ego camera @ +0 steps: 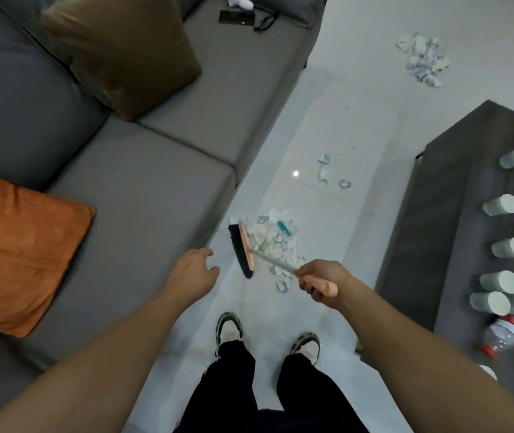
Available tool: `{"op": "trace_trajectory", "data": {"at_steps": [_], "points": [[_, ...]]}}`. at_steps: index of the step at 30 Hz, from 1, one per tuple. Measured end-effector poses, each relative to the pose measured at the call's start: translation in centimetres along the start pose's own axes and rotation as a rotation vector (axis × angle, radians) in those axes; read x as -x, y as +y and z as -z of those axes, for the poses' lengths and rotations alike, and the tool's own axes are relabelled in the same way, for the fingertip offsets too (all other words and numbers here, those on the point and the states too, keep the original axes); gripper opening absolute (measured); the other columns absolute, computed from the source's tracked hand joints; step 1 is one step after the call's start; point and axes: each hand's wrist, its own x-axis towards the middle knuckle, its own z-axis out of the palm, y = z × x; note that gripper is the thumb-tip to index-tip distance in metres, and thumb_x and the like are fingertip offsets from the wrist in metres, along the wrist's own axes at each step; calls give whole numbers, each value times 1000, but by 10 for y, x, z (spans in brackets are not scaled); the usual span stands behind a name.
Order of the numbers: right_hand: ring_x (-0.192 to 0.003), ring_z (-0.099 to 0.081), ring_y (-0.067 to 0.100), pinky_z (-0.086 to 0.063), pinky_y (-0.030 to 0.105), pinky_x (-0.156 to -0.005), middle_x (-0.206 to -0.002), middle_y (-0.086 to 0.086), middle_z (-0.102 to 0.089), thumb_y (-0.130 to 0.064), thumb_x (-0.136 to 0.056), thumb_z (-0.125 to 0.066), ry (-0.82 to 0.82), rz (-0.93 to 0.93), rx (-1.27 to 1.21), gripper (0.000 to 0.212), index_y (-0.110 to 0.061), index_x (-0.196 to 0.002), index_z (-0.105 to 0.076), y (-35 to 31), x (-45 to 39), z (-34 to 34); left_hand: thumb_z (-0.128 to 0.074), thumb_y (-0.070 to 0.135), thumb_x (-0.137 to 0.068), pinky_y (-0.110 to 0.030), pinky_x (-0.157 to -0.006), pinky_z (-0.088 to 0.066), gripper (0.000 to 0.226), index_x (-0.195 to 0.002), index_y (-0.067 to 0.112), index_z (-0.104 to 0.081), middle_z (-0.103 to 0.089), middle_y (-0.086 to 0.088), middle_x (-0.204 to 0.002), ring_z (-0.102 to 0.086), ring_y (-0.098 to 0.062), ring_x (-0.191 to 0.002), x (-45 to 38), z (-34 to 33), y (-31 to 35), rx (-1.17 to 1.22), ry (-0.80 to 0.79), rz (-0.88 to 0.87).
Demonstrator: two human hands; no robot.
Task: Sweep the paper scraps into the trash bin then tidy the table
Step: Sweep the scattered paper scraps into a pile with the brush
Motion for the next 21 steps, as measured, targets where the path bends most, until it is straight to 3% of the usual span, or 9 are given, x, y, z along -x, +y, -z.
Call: {"op": "trace_trajectory", "data": {"at_steps": [3, 7, 9, 11, 13, 21], "points": [[-32, -41, 14, -29, 16, -32, -66, 15, -49, 5, -85, -65, 135, 103, 6, 20, 8, -104, -62, 0, 5, 2, -62, 37, -87, -35, -100, -40, 54, -136, 18, -51, -51, -10, -137, -51, -28, -121, -4, -2, 11, -5, 7, -53], [-33, -33, 16, -25, 17, -34, -59, 10, -41, 8, -85, -62, 167, 153, 14, 16, -4, -90, -54, 12, 9, 6, -62, 35, -88, -35, -100, -40, 52, -135, 16, -53, -51, -11, -137, -51, -28, -121, -3, -6, 21, -26, 4, -99], [-35, -33, 17, -25, 19, -36, -51, 8, -43, 4, -84, -64, 155, 167, 37, 10, -3, -81, -57, 17, 18, 15, -61, 34, -88, -34, -97, -42, 50, -134, 15, -53, -52, -11, -136, -52, -28, -119, 0, -9, 27, -28, 4, -102], [-34, -38, 16, -28, 18, -36, -49, 9, -49, -2, -83, -68, 134, 176, 104, 4, 0, -85, -65, 19, 27, 31, -59, 35, -90, -32, -91, -42, 49, -134, 16, -52, -50, -9, -137, -53, -27, -117, 3, -13, 36, -34, -5, -107], [-35, -42, 15, -31, 17, -37, -52, 10, -56, -8, -81, -71, 95, 157, 186, 16, 1, -94, -68, 19, 32, 50, -58, 36, -90, -32, -92, -43, 49, -135, 17, -51, -49, -8, -138, -52, -26, -118, 4, -18, 50, -46, -14, -126], [-39, -47, 13, -31, 17, -36, -62, 11, -62, -12, -83, -69, -119, -74, 427, 32, 2, -110, -63, 19, 15, 116, -58, 31, -91, -34, -97, -40, 48, -136, 16, -50, -50, -10, -137, -50, -27, -121, 5, -47, 125, -51, 34, -150]]}}
